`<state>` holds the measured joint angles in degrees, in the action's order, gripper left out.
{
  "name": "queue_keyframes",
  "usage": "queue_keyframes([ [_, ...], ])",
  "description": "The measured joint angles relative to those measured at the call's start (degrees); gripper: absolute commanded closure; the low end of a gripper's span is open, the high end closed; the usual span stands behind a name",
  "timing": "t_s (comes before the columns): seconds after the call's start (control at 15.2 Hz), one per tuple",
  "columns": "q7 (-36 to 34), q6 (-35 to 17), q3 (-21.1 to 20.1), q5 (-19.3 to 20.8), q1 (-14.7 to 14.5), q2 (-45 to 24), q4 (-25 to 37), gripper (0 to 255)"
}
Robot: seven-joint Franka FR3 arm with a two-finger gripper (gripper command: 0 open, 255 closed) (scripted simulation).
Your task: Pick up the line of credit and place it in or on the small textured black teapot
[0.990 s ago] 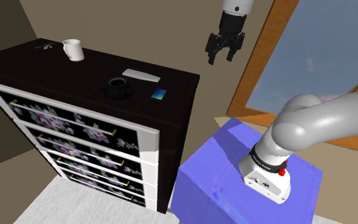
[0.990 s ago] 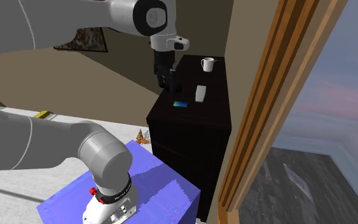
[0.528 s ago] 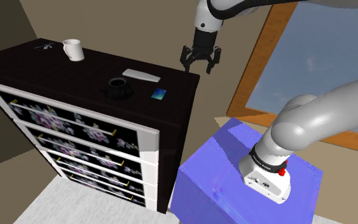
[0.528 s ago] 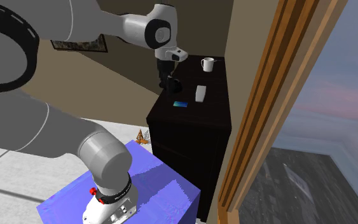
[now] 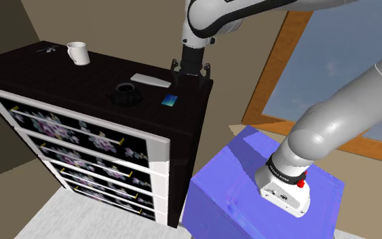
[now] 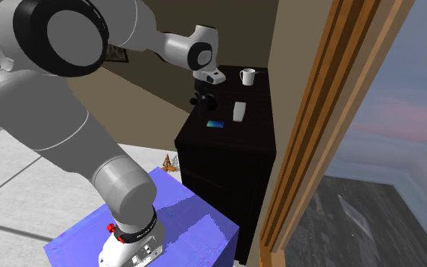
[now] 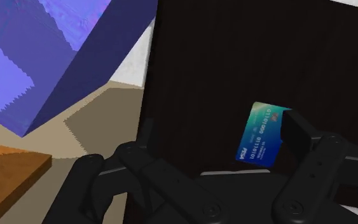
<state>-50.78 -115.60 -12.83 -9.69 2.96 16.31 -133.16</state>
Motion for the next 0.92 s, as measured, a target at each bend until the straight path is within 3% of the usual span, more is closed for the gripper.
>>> queue_keyframes([
  [0.53,-16.4,-8.7,-2.3,0.3,0.8,-17.8,9.2,0],
  [0.92,-18.7,-13.1,-2.6,0.7,0.2,-21.8,8.8,0],
])
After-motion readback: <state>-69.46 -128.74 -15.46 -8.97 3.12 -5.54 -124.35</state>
